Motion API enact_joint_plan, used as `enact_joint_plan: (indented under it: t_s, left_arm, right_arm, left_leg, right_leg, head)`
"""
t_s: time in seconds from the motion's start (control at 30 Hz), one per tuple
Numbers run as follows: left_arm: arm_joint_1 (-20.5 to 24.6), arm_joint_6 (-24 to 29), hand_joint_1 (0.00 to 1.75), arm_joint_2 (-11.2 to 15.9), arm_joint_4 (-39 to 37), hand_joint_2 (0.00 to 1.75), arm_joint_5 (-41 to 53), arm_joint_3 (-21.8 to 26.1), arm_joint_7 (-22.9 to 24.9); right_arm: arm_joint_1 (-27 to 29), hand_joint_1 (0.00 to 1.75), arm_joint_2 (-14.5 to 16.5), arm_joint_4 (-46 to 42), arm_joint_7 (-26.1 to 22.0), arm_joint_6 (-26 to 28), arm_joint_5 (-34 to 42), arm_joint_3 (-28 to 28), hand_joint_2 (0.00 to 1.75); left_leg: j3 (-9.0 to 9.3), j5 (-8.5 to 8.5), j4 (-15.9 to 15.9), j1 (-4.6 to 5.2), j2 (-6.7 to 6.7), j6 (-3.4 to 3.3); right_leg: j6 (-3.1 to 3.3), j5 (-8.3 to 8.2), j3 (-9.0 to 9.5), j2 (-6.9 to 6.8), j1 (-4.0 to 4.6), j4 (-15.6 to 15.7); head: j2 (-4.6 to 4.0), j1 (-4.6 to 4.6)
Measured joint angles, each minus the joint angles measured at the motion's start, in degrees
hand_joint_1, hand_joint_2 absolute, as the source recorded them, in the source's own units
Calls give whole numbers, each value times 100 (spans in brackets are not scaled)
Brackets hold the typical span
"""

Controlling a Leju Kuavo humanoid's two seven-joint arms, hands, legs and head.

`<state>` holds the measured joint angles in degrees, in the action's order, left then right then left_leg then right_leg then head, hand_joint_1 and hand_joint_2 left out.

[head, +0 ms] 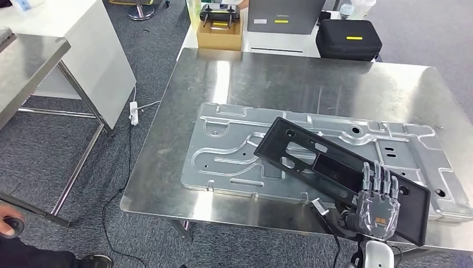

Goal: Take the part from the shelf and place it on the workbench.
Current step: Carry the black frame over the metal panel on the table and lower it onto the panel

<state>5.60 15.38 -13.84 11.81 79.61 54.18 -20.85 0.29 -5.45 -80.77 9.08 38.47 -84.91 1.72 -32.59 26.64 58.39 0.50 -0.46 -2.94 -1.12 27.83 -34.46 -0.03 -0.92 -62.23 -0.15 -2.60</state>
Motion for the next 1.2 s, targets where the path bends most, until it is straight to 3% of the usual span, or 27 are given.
enact_joint_plan:
  t_s: [0.03, 0.13, 0.2, 0.3, 0.33, 0.37, 0.4, 0.5, 0.57, 0.67, 0.7, 0.73, 0.83, 0.87, 0.9, 0.93, 1.0, 1.07, 1.13, 1.2]
  left_arm:
    - [-4, 7, 0, 1, 0, 0, -27, 4, -16]
    - [-29, 38, 0, 6, 1, 0, -123, 26, -62]
    - [-55, 53, 0, 13, 2, 0, -186, 47, -91]
    - [-88, 58, 0, 25, 2, 0, -257, 93, -111]
    - [-100, 58, 0, 31, 2, 0, -281, 111, -113]
    - [-111, 58, 0, 37, 2, 0, -302, 132, -115]
    - [-120, 58, 0, 44, 2, 0, -328, 151, -120]
    - [-127, 59, 0, 62, 2, 0, -408, 201, -143]
    - [-126, 67, 0, 69, 2, 0, -459, 235, -160]
    - [-131, 92, 0, 76, 2, 0, -508, 287, -175]
    - [-131, 99, 0, 78, 2, 0, -511, 299, -178]
    - [-127, 105, 0, 78, 2, 0, -513, 307, -183]
    - [-125, 110, 0, 77, 2, 0, -513, 313, -197]
    - [-129, 113, 0, 77, 2, 0, -515, 314, -198]
    - [-132, 119, 0, 77, 2, 0, -516, 315, -197]
    - [-132, 134, 0, 76, 2, 0, -518, 316, -195]
    - [-126, 184, 0, 70, 2, 0, -519, 317, -180]
    - [-119, 256, 0, 62, 2, 0, -518, 317, -151]
    - [-114, 347, 0, 53, 2, 0, -511, 317, -122]
    - [-113, 460, 0, 45, 2, 0, -494, 317, -82]
  right_arm:
    - [76, 0, -40, -100, 4, -72, -2, -9, 0]
    - [454, 0, -247, -544, 40, -477, -2, -20, 0]
    - [785, 0, -472, -938, 56, -796, 10, -15, 0]
    - [1318, 0, -832, -1541, 62, -1170, 53, 48, 0]
    - [1496, 0, -935, -1719, 65, -1275, 76, 86, 0]
    - [1674, 0, -1029, -1900, 75, -1374, 114, 129, 0]
    - [1867, 0, -1126, -2103, 87, -1483, 173, 178, 0]
    - [2471, 0, -1382, -2742, 126, -1741, 431, 323, 0]
    - [2804, 0, -1506, -3130, 147, -1787, 610, 417, 0]
    - [3165, 0, -1579, -3604, 16, -1586, 962, 520, 0]
    - [3224, 0, -1581, -3709, -98, -1421, 1119, 533, 0]
    - [3257, 0, -1579, -3788, -219, -1226, 1278, 538, 0]
    - [3284, 0, -1546, -3894, -474, -822, 1557, 538, 0]
    - [3291, 0, -1527, -3907, -539, -765, 1615, 538, 0]
    - [3291, 0, -1504, -3916, -627, -688, 1703, 538, 0]
    - [3275, 0, -1466, -3920, -759, -559, 1833, 538, 0]
    - [3153, 0, -1268, -3922, -1257, -201, 2211, 547, 87]
    - [2924, 0, -817, -3923, -2152, 42, 2772, 641, 175]
    - [2690, 0, -212, -3924, -3179, 103, 3475, 850, 175]
    - [2489, 0, 355, -3940, -3915, 116, 4094, 1080, 175]
  left_leg:
    - [0, 8, 7, 9, -1, 19]
    - [-2, 32, 10, 14, -2, 92]
    - [-63, 195, 195, 5, 6, 156]
    - [-491, 756, 1206, -36, 14, 233]
    - [-627, 864, 1512, -53, 14, 251]
    - [-678, 860, 1634, -68, 15, 265]
    - [-616, 744, 1520, -83, 15, 273]
    - [-64, 244, 416, -105, 13, 250]
    - [108, 186, 68, -89, 10, 208]
    - [139, 153, 3, -72, 19, 103]
    - [153, 128, -33, -78, 32, 61]
    - [164, 104, -67, -87, 46, 26]
    - [156, 89, -80, -74, 74, -7]
    - [155, 90, -76, -66, 77, -8]
    - [157, 92, -70, -60, 77, -8]
    - [161, 95, -62, -57, 75, -4]
    - [166, 109, -41, -49, 73, 19]
    - [156, 121, -23, -31, 75, 68]
    - [155, 114, -34, -23, 77, 130]
    - [127, 183, 35, -32, 73, 199]
  right_leg:
    - [20, -52, 92, -1, 18, 209]
    - [64, -61, 135, -8, 30, 327]
    - [116, -80, 166, -22, -4, 375]
    - [167, -78, 178, -49, -17, 390]
    - [170, -74, 176, -55, -17, 385]
    - [169, -67, 176, -55, -18, 377]
    - [161, -57, 180, -51, -23, 366]
    - [101, -7, 207, -37, -27, 321]
    - [43, 7, 207, -28, -11, 305]
    - [-51, 18, 216, -18, -30, 301]
    - [-73, 94, 184, -16, -39, 210]
    - [-91, 232, 99, -13, -42, 11]
    - [-127, 732, -368, -11, -43, -1009]
    - [-130, 759, -453, -11, -43, -1198]
    - [-125, 675, -438, -11, -43, -1172]
    - [-114, 496, -310, -11, -43, -915]
    - [-75, 151, 75, -10, -31, -126]
    - [-30, 34, 258, 0, 1, 300]
    - [20, 24, 247, 9, 19, 333]
    - [91, -2, 250, 3, -4, 364]
  head:
    - [0, 1]
    - [0, 3]
    - [0, 8]
    - [0, 19]
    - [0, 19]
    - [0, 20]
    - [0, 20]
    - [0, 19]
    - [0, 16]
    - [0, 14]
    - [0, 12]
    - [0, 10]
    - [0, 8]
    - [0, 8]
    - [0, 9]
    - [0, 8]
    - [0, 8]
    - [0, 9]
    - [0, 12]
    - [0, 13]
